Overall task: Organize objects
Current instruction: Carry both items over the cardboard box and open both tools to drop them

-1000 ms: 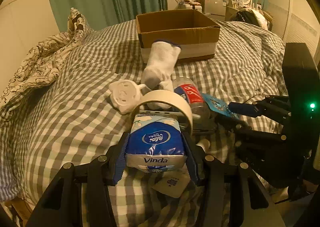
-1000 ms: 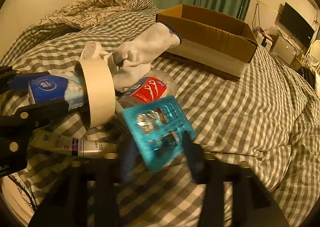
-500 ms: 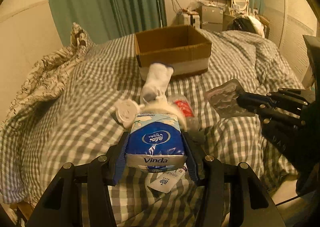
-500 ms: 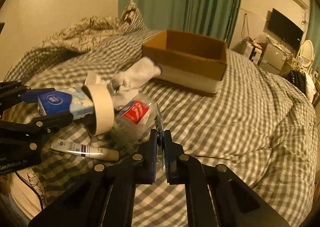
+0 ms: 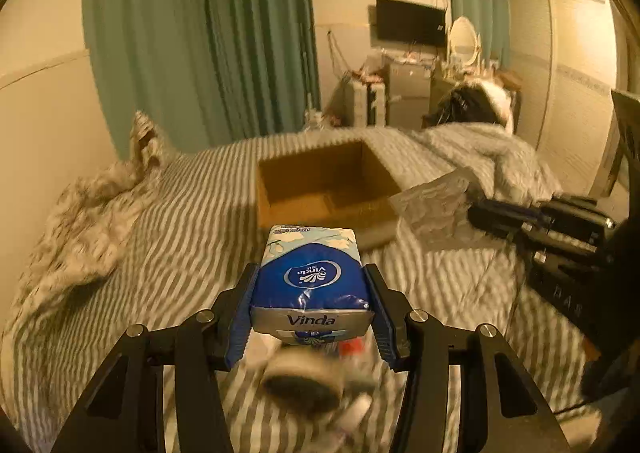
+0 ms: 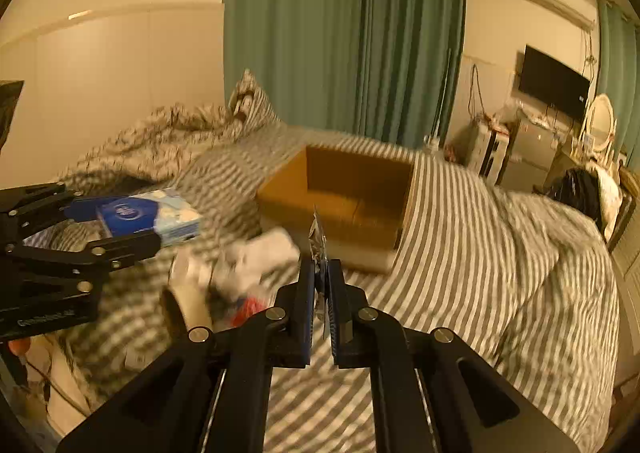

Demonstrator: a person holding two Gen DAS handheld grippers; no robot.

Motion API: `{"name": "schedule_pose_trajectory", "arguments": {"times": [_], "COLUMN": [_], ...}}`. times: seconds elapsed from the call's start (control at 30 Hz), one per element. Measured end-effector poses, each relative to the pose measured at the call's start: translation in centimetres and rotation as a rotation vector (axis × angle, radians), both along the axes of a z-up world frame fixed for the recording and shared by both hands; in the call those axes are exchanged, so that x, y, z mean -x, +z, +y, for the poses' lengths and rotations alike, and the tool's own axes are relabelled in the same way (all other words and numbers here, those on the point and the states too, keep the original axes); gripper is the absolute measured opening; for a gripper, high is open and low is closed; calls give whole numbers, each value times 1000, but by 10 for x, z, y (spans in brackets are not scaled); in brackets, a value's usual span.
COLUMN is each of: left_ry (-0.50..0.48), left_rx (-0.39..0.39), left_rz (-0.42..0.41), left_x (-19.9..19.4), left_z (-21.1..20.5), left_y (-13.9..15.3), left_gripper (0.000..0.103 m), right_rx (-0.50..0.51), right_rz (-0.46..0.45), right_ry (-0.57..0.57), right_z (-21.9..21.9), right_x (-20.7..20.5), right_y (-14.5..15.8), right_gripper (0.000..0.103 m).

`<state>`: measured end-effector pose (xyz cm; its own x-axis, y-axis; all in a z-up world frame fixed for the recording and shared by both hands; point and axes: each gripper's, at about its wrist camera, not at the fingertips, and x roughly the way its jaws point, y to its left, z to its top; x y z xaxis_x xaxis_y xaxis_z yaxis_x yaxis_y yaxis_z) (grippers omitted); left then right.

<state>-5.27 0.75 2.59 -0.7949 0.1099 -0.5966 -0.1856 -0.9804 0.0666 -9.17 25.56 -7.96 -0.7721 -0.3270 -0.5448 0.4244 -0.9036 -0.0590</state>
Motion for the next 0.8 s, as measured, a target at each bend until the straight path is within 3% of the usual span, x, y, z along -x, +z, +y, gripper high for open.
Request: {"name": "schedule_pose_trajectory", "arguments": {"times": [0.13,0.23,0.4,0.63,0.8], "left_ry": [24,31,37,13,0], "left_rx": [-5,-44,-11,-5,3], "left_rz": [62,62,71,-41,-121], "left_x": [46,92,160,236,257], "left_z": [2,0,3,4,5], "left_y": [22,30,14,-43,-81], "left_gripper": [52,52,52,52,52], "right_rx": [22,32,32,58,43], "right_rz": [43,68,69,-55,-147], "right_ry": [15,24,19,-2,-15], "right_z": [0,-1,-9,-19,-24], "right_x": [26,55,118,207,246], "right_y": [29,49,59,17,-29], "right_gripper": [6,6,6,6,6]}}
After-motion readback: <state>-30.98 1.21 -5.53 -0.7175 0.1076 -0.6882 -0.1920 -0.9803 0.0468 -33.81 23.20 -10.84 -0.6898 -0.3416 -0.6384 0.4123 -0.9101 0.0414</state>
